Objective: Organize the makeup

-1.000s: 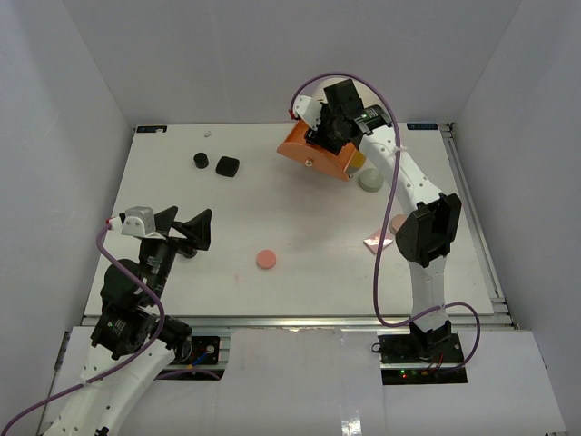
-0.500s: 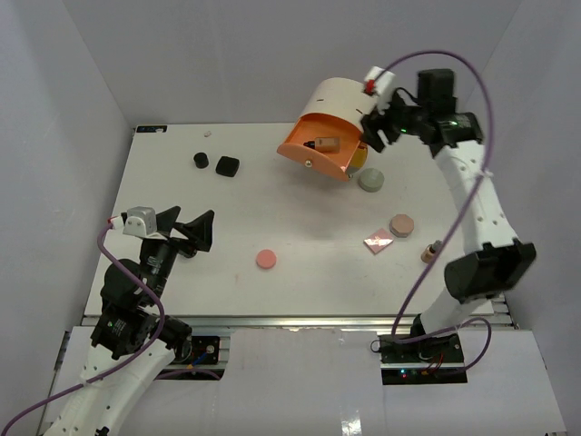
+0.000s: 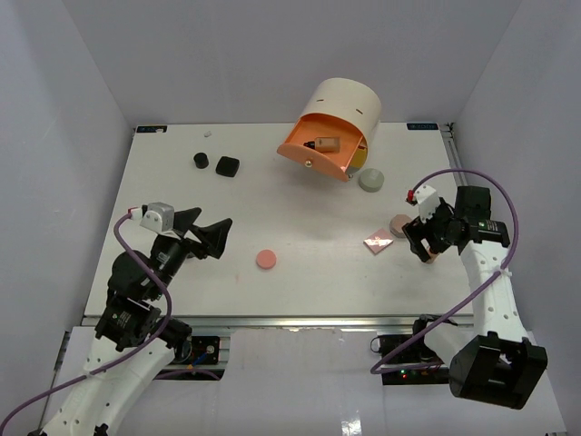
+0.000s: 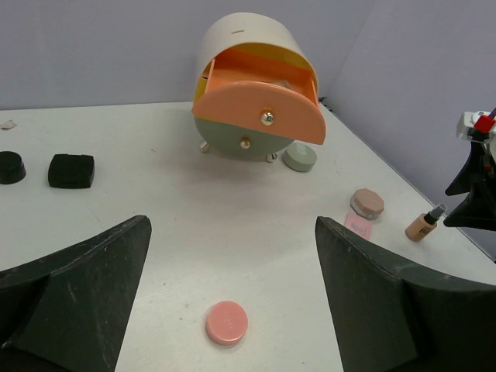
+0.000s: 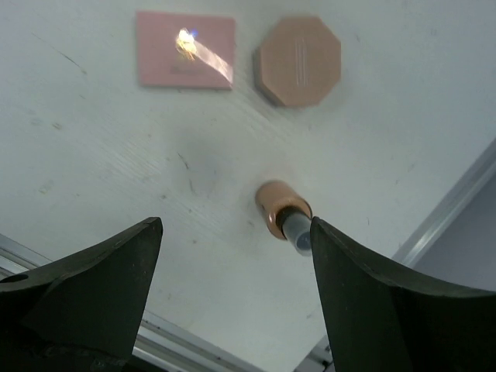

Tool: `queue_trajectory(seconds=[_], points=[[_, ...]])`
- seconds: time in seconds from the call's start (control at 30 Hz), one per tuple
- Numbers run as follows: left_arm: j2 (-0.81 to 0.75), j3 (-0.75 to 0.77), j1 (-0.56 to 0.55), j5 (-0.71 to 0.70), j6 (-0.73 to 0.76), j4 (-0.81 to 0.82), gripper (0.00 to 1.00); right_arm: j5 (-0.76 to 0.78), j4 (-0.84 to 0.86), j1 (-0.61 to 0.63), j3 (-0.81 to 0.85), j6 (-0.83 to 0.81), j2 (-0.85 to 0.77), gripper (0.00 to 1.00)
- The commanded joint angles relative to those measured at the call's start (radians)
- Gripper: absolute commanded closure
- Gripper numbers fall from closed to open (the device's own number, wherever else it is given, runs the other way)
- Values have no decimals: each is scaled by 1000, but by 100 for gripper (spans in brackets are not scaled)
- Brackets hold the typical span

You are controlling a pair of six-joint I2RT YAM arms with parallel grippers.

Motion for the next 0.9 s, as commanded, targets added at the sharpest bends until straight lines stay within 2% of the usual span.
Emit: queue_trajectory(seconds=[0.0,0.43,0.6,0.87], points=[[21,2,4,70,-9,25,2,210,15,-19,-29,63,-56,15],[102,-8,4,61,-5,27,2,272,103,-44,-120,179,-95,12],[142,-10,4,80,1,30,2,224,108,-88,-173,133,-143,10],[189,-8,4,102,0,29,2,131,197,-134,-211,83,23,12]])
